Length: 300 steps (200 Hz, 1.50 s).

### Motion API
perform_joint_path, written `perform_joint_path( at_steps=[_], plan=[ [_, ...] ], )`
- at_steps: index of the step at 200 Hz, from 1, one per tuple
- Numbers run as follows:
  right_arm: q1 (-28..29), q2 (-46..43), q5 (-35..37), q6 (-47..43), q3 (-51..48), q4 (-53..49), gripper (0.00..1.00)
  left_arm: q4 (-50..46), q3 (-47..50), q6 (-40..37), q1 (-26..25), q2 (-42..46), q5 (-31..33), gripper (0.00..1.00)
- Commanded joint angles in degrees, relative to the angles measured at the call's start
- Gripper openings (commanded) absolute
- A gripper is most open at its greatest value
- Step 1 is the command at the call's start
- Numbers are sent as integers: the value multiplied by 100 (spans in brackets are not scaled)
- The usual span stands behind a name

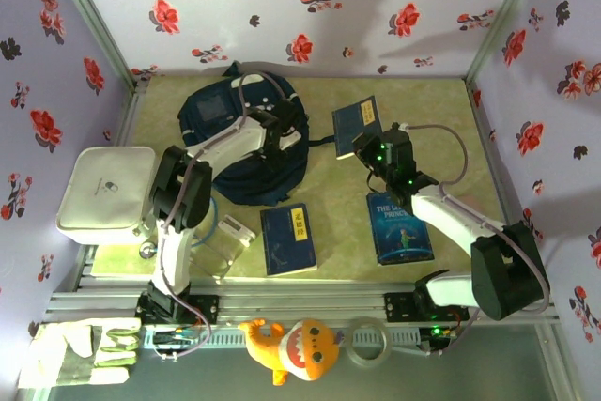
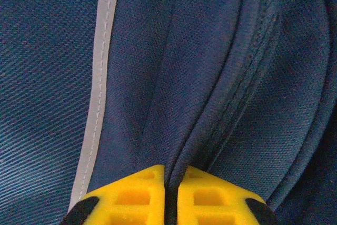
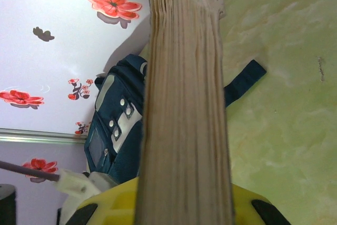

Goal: Pack books, pencil case, and school supplies into a backpack

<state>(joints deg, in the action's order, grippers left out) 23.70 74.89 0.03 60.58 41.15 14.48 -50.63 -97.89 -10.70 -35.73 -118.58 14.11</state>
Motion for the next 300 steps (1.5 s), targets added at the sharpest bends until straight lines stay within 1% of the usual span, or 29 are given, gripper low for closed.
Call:
perform_joint_path(
  at_steps=[1,40,77,117,127,129,135,160,193,237,252,272,300],
  plan=[
    [-31,-80,102,-11,-54,222,9,211,-208,291,48,546,230,0],
    [-32,-98,69,-34,-89,213,9,353,-318,597,57,1030,228,0],
    [-28,-181,-45,-132,-106,156,9,810,-335,954,66,1506,233,0],
    [1,-264,-491,-222,-124,151,10,1345,-520,1215,66,1694,232,0],
    [65,-256,-652,-217,-124,173,10,1432,-579,1211,59,1697,232,0],
    [84,-249,-677,-221,-124,183,10,1444,-588,1342,64,1691,233,0],
    [145,-228,-754,-222,-112,210,10,1485,-624,1423,66,1678,227,0],
    [539,-59,-975,-274,-29,300,10,1574,-722,1549,66,1637,228,0],
    [935,513,-1282,-303,286,642,10,1576,-767,1650,65,1670,215,0],
    [1125,1483,-1836,-230,1084,1238,11,1485,-829,1703,79,1785,185,0],
    [1171,1877,-1870,-182,1391,1348,11,1495,-831,1755,129,1804,44,0],
    [1180,2463,-1883,100,1792,1516,11,1479,-842,1937,244,1821,-244,0],
    [1189,3284,-1811,433,2435,1458,11,1441,-861,2087,372,1839,-545,0]
  ],
)
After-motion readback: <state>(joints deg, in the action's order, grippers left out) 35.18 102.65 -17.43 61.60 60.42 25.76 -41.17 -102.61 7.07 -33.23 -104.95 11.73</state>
